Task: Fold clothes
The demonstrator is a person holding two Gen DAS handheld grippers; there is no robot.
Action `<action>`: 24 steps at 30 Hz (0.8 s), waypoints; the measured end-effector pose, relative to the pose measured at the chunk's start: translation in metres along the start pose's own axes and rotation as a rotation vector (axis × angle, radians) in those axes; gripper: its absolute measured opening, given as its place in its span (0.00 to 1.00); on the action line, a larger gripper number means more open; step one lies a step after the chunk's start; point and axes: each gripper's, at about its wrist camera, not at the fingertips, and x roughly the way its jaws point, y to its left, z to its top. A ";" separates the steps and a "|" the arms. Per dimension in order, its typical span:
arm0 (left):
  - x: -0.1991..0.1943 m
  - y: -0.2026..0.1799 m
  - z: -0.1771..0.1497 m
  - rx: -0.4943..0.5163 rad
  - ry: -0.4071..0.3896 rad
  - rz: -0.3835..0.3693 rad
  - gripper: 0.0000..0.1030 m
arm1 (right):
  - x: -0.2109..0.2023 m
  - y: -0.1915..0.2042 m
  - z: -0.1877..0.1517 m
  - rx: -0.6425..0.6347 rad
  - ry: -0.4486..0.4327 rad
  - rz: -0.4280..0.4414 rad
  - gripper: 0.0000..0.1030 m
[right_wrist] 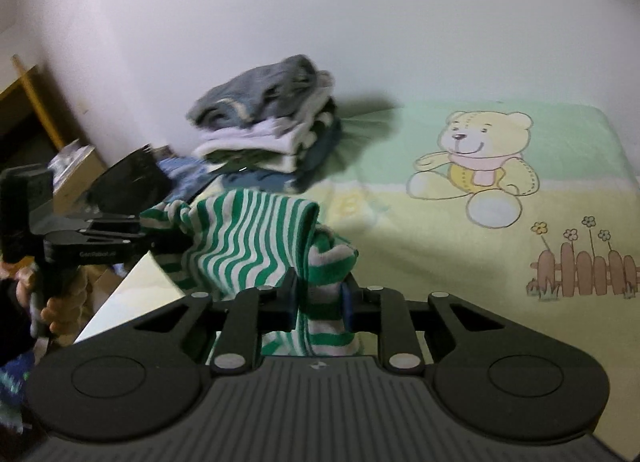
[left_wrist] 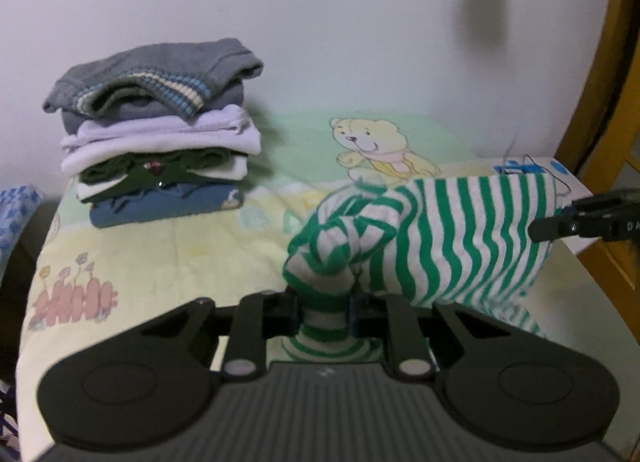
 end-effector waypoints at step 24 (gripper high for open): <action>-0.056 -0.053 -0.120 0.292 0.162 0.061 0.22 | -0.048 0.051 -0.114 -0.421 0.267 -0.092 0.13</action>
